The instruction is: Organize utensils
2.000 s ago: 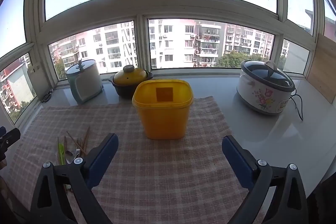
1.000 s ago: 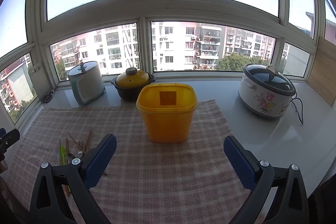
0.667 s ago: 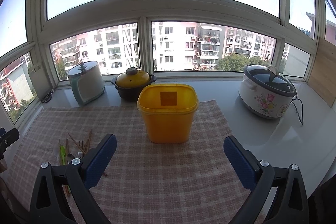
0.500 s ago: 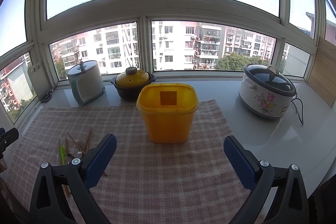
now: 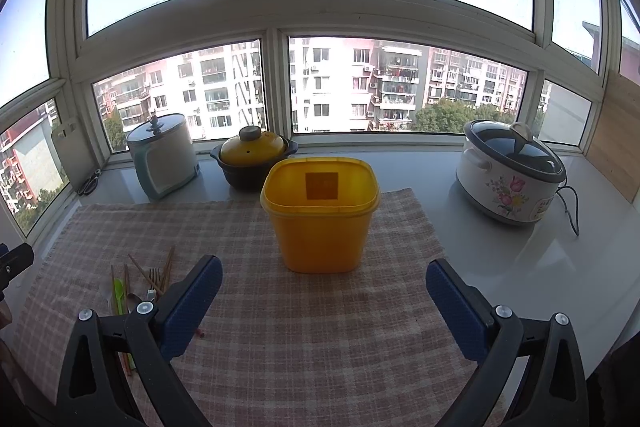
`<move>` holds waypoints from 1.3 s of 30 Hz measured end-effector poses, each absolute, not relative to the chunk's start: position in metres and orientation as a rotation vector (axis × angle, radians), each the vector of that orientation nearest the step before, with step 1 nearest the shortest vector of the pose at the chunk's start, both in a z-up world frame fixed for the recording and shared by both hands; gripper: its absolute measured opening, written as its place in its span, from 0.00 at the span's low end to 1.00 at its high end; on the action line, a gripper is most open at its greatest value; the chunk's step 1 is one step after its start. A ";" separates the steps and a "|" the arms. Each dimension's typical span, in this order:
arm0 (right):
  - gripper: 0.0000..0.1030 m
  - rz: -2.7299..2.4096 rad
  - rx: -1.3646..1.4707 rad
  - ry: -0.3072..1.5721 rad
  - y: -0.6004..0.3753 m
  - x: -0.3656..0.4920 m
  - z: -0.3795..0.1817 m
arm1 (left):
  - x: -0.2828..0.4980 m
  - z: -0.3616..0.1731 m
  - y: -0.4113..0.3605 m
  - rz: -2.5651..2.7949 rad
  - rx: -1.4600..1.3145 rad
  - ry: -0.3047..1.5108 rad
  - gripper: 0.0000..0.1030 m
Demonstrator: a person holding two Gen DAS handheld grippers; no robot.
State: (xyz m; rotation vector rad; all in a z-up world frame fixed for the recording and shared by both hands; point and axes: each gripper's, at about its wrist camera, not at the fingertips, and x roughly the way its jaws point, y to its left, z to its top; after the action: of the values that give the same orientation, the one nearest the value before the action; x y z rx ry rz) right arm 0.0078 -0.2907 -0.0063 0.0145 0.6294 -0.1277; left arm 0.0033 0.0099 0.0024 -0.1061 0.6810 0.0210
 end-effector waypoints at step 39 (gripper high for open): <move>0.85 -0.062 0.023 0.683 -0.266 0.044 -0.027 | 0.034 -0.022 0.078 0.069 -0.159 0.768 0.97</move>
State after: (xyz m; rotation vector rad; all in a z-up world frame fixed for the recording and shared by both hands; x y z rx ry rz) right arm 0.0437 -0.2658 -0.0274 0.0232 0.6834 -0.0619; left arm 0.0345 0.0781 -0.0223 -0.1591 0.7675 0.0690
